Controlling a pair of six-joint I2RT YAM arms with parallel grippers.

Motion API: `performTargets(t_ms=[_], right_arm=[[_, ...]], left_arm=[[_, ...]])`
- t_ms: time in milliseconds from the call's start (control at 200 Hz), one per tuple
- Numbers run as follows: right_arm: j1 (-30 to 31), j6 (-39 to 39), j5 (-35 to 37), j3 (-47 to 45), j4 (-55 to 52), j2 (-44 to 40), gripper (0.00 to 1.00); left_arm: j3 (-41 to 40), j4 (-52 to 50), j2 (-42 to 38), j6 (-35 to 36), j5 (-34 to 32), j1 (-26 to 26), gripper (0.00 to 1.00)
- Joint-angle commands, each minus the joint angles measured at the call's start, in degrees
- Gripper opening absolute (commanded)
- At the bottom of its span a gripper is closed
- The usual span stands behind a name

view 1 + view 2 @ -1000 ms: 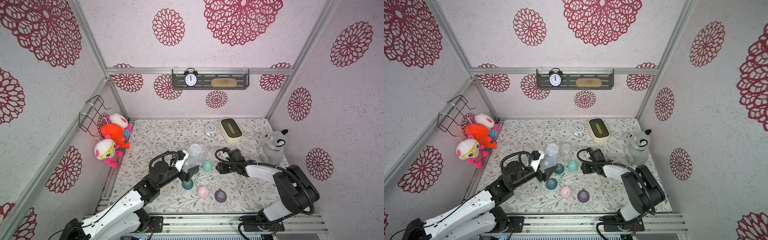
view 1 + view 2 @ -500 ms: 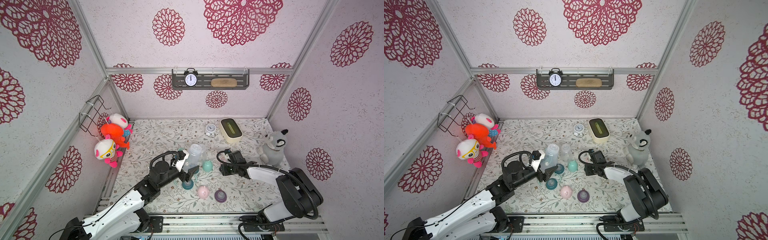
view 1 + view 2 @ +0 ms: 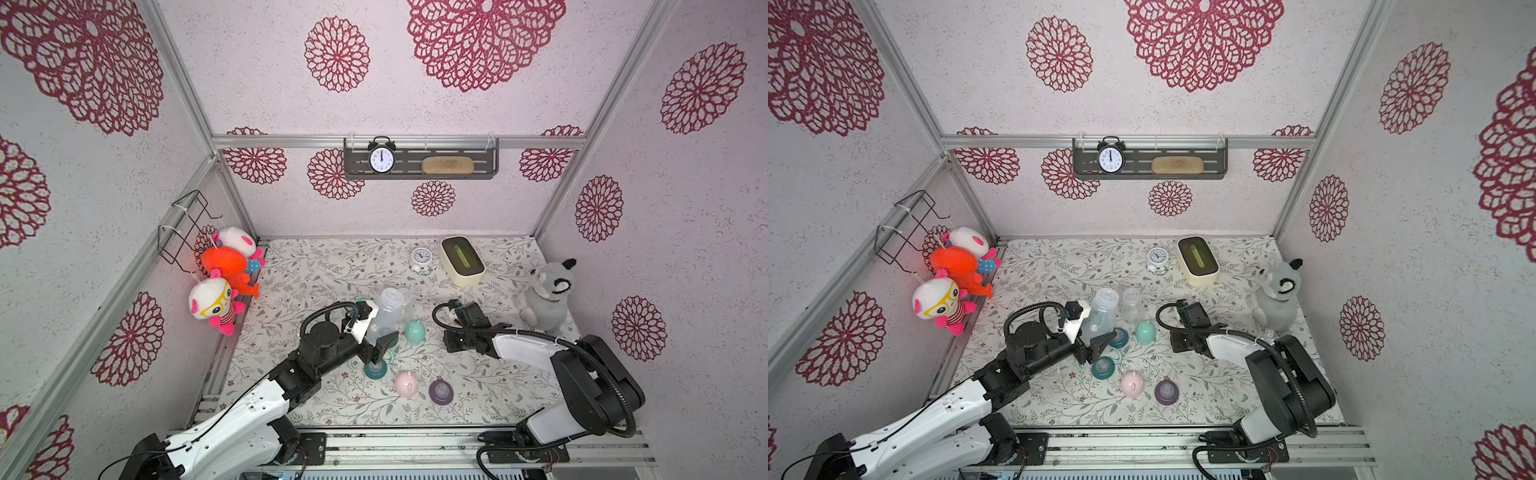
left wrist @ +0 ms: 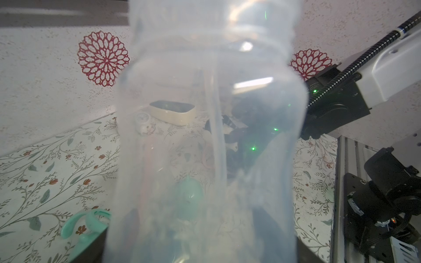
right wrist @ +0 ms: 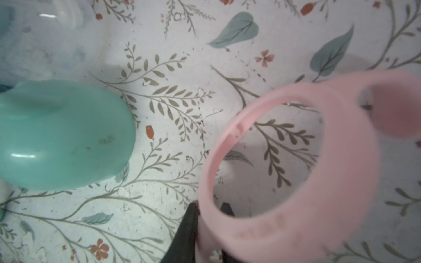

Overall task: Assemble the baby bottles
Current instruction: Pick up the handle at the center of the board.

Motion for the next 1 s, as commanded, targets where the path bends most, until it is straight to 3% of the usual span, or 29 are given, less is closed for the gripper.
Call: performTargets(t_ms=[0, 255, 330, 605, 996], right_arm=[[0.3, 0.0, 0.8, 0.8, -3.7, 1.5, 0.14], [0.3, 0.2, 1.1, 3.1, -5.0, 2.2, 0.0], [0.3, 0.7, 0.5, 3.9, -5.6, 1.0, 0.0], [0.3, 3.0, -5.2, 5.2, -6.5, -13.0, 0.0], [0.3, 12.2, -22.1, 15.2, -2.5, -27.0, 0.0]], left_arm=[[0.4, 1.4, -0.1, 0.0, -0.5, -0.2, 0.02], [0.1, 1.8, -0.4, -0.4, -0.3, -0.2, 0.02], [0.1, 2.0, -0.6, -0.4, -0.4, -0.3, 0.01], [0.0, 2.7, -0.9, -0.1, -1.5, -0.2, 0.0], [-0.6, 12.1, 1.6, 0.3, -2.0, 0.7, 0.0]])
